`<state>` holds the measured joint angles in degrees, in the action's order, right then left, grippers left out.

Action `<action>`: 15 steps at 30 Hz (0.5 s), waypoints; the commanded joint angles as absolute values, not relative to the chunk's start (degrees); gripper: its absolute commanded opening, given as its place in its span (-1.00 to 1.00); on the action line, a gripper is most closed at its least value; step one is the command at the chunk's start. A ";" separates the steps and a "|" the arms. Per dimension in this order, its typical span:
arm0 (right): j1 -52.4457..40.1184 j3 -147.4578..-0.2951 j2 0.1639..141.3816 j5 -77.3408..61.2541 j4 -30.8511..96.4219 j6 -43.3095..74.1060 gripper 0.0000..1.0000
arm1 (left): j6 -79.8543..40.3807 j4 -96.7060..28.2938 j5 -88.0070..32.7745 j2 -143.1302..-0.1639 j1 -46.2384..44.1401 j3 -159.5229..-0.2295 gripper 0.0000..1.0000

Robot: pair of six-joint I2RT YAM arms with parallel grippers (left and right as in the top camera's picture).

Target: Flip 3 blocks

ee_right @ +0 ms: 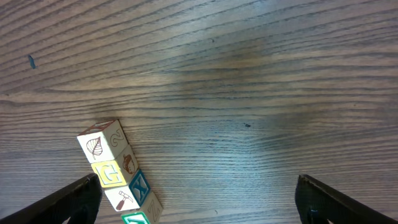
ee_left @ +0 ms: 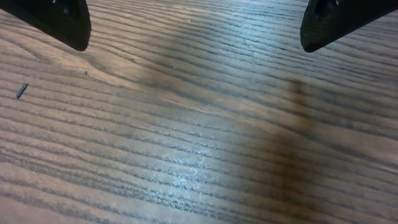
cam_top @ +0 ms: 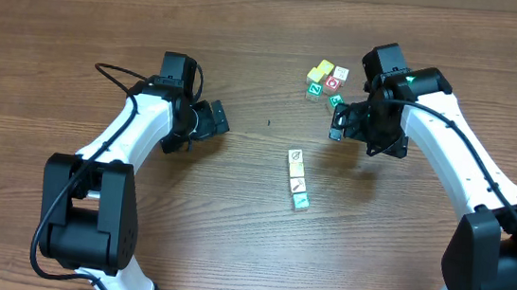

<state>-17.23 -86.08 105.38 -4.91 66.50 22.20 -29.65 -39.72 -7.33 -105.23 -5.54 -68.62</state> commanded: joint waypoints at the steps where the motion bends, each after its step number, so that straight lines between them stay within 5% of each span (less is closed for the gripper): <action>1: -16.97 -85.89 105.12 -4.54 66.22 22.09 1.00 | -29.95 -38.28 -8.93 -105.65 -5.74 -69.17 1.00; 2: -16.97 -85.86 105.12 -4.54 66.22 22.06 1.00 | -28.82 -38.46 -10.46 -105.65 -5.76 -69.17 0.83; 4: -16.97 -85.89 105.12 -4.54 66.22 22.06 1.00 | -25.54 -38.76 -12.58 -105.65 -6.28 -69.17 0.04; 7: -16.97 -85.89 105.12 -4.54 66.22 22.09 1.00 | -25.23 -40.25 -10.68 -105.65 -8.03 -69.17 -0.88; 15: -16.97 -85.89 105.12 -12.14 63.48 21.37 0.97 | -24.36 -42.72 -5.61 -105.65 -11.03 -69.17 -0.92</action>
<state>-17.23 -86.02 105.38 -6.35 63.13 22.22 -26.30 -42.46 -7.09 -105.23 -10.50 -68.62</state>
